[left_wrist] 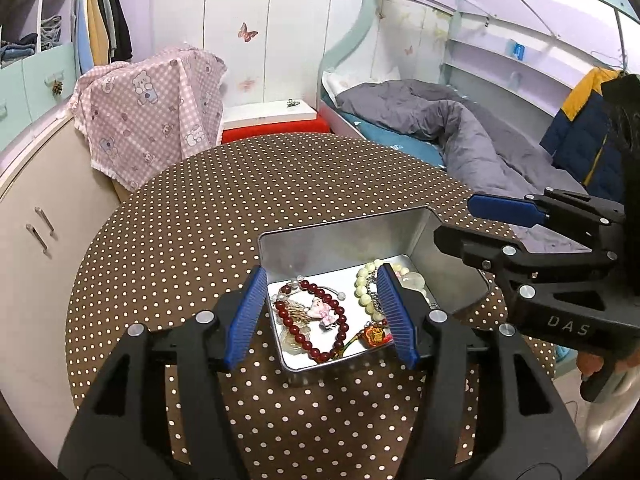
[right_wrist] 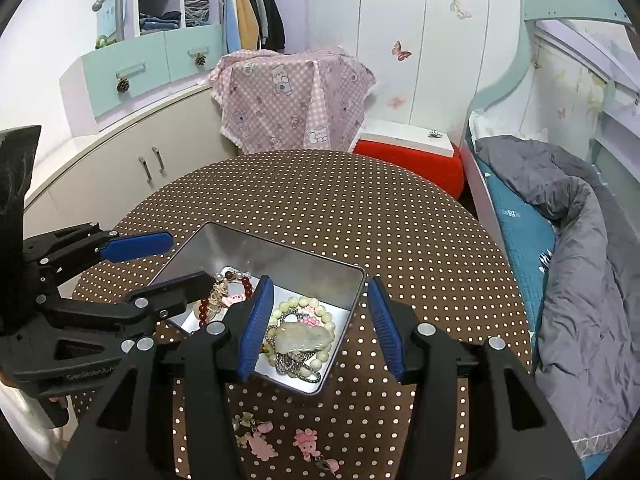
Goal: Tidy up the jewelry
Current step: 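Withdraw both tools from the tin toward the remaining charms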
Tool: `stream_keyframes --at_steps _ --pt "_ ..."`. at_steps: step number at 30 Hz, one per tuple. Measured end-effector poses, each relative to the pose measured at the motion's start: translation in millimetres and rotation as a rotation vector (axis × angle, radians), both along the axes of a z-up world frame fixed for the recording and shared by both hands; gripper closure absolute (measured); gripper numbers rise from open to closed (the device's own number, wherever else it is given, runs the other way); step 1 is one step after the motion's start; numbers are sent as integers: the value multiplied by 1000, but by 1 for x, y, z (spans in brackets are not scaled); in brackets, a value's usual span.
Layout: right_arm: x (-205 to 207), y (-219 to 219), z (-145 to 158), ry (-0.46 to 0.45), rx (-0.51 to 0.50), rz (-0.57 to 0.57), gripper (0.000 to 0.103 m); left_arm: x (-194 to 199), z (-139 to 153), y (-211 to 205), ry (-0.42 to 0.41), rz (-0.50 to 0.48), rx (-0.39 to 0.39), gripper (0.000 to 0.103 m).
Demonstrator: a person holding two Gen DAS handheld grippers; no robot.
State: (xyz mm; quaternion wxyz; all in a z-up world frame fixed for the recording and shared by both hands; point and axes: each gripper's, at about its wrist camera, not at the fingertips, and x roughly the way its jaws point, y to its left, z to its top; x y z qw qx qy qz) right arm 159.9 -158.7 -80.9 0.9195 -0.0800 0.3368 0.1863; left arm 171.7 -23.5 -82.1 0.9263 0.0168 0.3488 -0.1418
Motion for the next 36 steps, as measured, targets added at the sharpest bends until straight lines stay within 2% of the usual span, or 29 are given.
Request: stream_keyframes --at_steps 23,36 --pt "-40 -18 6 -27 26 -46 53 -40 9 -10 -32 -19 -16 41" --pt "-64 -16 -31 96 57 -8 53 -61 -20 -9 49 -13 -12 41"
